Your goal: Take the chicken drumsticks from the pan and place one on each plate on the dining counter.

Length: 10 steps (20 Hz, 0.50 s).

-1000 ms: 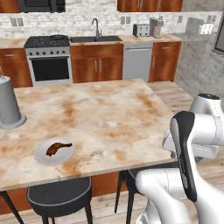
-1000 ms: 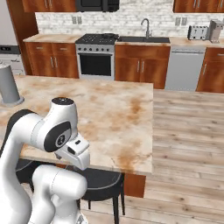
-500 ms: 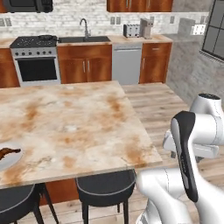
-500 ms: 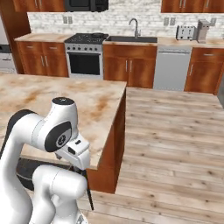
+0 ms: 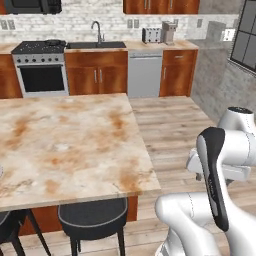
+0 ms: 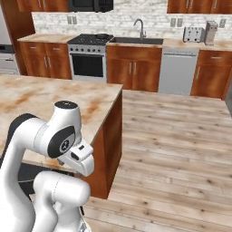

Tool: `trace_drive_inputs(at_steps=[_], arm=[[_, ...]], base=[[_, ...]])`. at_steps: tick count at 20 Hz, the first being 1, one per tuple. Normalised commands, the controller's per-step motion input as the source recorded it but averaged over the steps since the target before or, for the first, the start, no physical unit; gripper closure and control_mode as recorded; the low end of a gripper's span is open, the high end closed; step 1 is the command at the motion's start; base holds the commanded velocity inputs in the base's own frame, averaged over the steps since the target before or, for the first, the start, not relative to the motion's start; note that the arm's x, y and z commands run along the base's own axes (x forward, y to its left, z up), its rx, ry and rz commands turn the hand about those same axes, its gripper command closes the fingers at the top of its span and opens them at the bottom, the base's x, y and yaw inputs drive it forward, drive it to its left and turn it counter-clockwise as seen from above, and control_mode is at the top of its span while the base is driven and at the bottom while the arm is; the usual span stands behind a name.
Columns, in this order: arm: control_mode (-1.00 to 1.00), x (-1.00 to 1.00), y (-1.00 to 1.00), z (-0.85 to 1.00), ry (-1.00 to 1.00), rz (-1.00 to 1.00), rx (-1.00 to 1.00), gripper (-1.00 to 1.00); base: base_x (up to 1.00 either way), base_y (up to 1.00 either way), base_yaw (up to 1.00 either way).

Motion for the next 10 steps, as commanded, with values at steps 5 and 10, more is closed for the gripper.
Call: trace_drive_inputs(at_steps=[5,10], arm=[[1.00,0.00,0.00,0.00,0.00,0.00,0.00,-1.00],[1.00,0.00,0.00,0.00,0.00,0.00,0.00,-1.00]], base=[[0.95,-0.59,0.13],[0.82,-0.78,0.03]])
